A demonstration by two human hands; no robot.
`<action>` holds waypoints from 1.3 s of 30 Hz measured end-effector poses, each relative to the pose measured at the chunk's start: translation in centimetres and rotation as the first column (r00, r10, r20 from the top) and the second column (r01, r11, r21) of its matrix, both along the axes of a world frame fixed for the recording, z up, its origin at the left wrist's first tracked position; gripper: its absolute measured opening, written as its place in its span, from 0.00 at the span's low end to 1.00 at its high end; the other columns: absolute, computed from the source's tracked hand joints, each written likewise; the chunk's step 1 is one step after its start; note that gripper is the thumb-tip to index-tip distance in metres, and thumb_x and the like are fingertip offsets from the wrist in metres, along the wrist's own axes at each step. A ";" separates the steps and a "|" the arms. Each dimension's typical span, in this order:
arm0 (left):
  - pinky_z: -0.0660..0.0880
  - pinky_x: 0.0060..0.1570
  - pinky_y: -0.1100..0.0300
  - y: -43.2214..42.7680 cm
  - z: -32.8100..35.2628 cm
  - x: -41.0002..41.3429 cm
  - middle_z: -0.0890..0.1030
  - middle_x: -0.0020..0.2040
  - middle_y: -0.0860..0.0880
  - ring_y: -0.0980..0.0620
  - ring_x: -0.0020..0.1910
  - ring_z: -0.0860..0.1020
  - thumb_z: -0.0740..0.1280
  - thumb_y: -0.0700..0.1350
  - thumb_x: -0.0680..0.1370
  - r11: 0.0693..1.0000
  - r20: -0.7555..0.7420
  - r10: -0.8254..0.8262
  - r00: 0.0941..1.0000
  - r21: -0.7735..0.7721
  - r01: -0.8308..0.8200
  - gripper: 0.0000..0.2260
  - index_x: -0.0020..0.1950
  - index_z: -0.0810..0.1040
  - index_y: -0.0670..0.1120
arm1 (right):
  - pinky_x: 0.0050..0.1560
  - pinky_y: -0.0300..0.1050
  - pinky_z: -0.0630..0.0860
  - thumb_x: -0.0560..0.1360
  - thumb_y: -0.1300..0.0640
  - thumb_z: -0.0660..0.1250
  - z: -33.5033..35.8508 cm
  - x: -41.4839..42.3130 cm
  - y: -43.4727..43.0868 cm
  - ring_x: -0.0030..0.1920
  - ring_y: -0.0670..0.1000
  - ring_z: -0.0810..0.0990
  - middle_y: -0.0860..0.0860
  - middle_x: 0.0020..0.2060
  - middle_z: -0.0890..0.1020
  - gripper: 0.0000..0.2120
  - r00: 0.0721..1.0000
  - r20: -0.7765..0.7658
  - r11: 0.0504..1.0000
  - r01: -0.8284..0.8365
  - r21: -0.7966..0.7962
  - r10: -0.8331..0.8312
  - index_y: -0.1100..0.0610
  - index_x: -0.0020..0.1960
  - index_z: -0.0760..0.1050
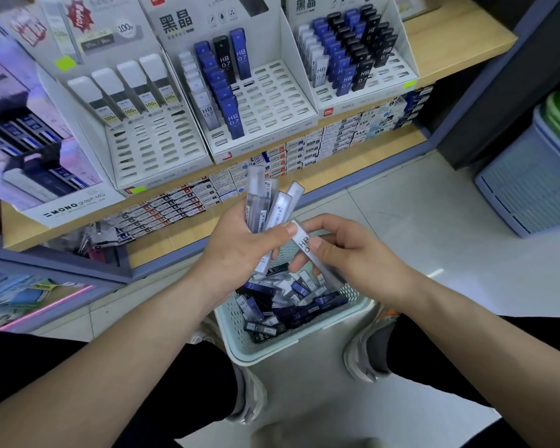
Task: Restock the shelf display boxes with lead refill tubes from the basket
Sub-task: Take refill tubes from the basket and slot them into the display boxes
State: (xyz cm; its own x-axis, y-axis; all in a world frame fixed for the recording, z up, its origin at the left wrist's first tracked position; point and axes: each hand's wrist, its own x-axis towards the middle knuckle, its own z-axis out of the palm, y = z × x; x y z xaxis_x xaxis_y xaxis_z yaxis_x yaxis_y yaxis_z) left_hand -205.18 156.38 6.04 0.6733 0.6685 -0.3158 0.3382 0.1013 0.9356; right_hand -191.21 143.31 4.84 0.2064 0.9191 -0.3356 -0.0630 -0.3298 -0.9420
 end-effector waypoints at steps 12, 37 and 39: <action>0.76 0.33 0.64 2.2 2.9 -1.3 0.80 0.37 0.51 0.57 0.29 0.78 0.76 0.46 0.74 0.987 -0.089 0.006 0.996 0.161 0.008 0.15 0.57 0.76 0.47 | 0.40 0.50 0.83 0.75 0.67 0.72 3.1 0.6 2.1 0.40 0.60 0.85 0.54 0.45 0.81 0.19 0.957 0.166 0.965 0.215 0.152 -0.239 0.49 0.59 0.77; 0.73 0.30 0.66 9.0 6.1 -8.1 0.80 0.34 0.52 0.57 0.27 0.75 0.76 0.45 0.74 0.944 -0.087 0.223 0.971 0.268 -0.193 0.12 0.51 0.75 0.49 | 0.39 0.29 0.71 0.74 0.57 0.74 8.8 2.1 18.6 0.43 0.45 0.80 0.41 0.38 0.81 0.06 0.599 0.779 0.965 -0.045 0.259 -0.182 0.48 0.44 0.78; 0.78 0.34 0.62 9.6 5.9 -8.0 0.81 0.36 0.52 0.56 0.30 0.77 0.76 0.46 0.74 0.944 -0.069 0.227 0.971 0.260 -0.202 0.12 0.51 0.75 0.50 | 0.41 0.35 0.74 0.74 0.57 0.74 8.4 2.1 19.2 0.42 0.44 0.80 0.39 0.37 0.80 0.09 0.549 0.821 0.970 -0.068 0.235 -0.160 0.45 0.43 0.77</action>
